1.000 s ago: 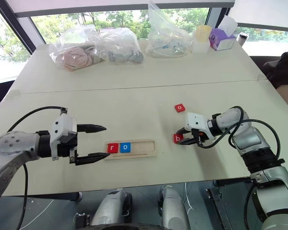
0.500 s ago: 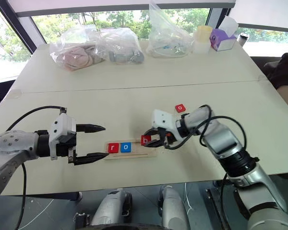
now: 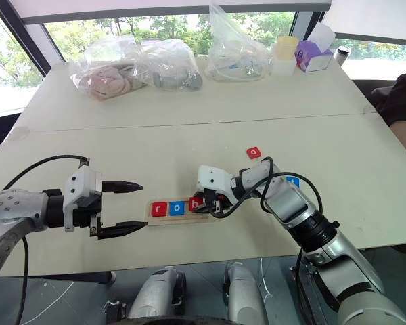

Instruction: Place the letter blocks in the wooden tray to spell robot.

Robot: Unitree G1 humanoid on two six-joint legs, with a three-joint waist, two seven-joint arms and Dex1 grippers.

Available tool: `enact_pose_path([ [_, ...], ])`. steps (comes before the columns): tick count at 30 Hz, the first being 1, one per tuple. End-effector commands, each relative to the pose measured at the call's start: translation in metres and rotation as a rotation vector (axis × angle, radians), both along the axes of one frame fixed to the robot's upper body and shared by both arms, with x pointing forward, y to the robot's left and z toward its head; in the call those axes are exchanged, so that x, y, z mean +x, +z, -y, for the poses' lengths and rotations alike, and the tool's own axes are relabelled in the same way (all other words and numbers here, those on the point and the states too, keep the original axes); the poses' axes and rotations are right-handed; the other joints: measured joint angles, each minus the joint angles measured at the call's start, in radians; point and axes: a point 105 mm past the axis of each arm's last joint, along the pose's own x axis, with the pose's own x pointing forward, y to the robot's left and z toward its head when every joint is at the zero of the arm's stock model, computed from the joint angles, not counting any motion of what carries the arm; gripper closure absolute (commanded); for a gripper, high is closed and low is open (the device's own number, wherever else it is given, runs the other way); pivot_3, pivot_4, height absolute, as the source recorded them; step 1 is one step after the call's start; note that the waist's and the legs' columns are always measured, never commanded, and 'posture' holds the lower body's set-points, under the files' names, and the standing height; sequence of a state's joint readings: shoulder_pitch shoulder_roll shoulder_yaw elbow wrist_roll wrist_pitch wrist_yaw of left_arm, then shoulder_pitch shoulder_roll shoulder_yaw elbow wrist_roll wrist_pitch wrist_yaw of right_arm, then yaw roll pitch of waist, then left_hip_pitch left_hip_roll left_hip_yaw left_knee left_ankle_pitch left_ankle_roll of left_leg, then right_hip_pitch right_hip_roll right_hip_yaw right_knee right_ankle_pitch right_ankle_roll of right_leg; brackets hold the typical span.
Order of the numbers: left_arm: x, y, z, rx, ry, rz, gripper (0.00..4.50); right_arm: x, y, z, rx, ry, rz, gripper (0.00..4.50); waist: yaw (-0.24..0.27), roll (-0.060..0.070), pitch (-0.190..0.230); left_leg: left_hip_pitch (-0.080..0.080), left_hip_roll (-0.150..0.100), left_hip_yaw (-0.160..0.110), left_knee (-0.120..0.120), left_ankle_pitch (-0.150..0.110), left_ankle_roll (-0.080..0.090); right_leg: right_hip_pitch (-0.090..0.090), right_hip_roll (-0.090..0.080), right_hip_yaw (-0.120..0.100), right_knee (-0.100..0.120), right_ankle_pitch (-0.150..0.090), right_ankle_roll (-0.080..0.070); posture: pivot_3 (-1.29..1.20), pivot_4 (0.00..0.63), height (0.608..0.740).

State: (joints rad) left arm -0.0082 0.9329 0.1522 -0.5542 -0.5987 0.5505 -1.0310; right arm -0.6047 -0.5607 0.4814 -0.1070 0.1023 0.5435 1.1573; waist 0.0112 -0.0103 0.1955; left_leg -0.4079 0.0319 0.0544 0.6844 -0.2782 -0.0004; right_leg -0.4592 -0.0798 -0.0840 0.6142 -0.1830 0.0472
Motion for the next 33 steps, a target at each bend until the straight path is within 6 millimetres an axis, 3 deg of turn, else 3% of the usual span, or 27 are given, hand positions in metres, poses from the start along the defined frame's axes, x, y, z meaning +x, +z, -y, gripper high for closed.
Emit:
enact_pose_path([
  [1, 0.000, 0.011, 0.003, -0.002, -0.015, 0.065, 0.00, 0.001, 0.005, -0.005, 0.008, 0.022, 0.028, 3.36, 0.000, 0.000, 0.000, 0.000, 0.000, 0.000, 0.000, 0.000, 0.000, 0.000, 0.000, 0.000, 0.000, 0.000, 0.000, 0.00, 0.150, 0.740],
  [27, 0.000, 0.008, 0.003, -0.010, -0.011, 0.066, 0.00, -0.008, 0.011, -0.015, 0.017, 0.072, 0.051, 3.36, 0.000, 0.000, 0.000, 0.000, 0.000, 0.000, 0.000, 0.000, 0.000, 0.000, 0.000, 0.000, 0.000, 0.000, 0.000, 0.00, 0.150, 0.740],
  [28, 0.000, 0.008, 0.003, -0.010, -0.011, 0.066, 0.00, -0.008, 0.011, -0.015, 0.016, 0.073, 0.052, 2.34, 0.000, 0.000, 0.000, 0.000, 0.000, 0.000, 0.000, 0.000, 0.000, 0.000, 0.000, 0.000, 0.000, 0.000, 0.000, 0.00, 0.150, 0.740],
  [33, 0.000, 0.008, 0.003, -0.010, -0.009, 0.067, 0.00, -0.006, 0.012, -0.015, 0.012, 0.075, 0.067, 0.05, 0.000, 0.000, 0.000, 0.000, 0.000, 0.000, 0.000, 0.000, 0.000, 0.000, 0.000, 0.000, 0.000, 0.000, 0.000, 0.00, 0.150, 0.740],
])
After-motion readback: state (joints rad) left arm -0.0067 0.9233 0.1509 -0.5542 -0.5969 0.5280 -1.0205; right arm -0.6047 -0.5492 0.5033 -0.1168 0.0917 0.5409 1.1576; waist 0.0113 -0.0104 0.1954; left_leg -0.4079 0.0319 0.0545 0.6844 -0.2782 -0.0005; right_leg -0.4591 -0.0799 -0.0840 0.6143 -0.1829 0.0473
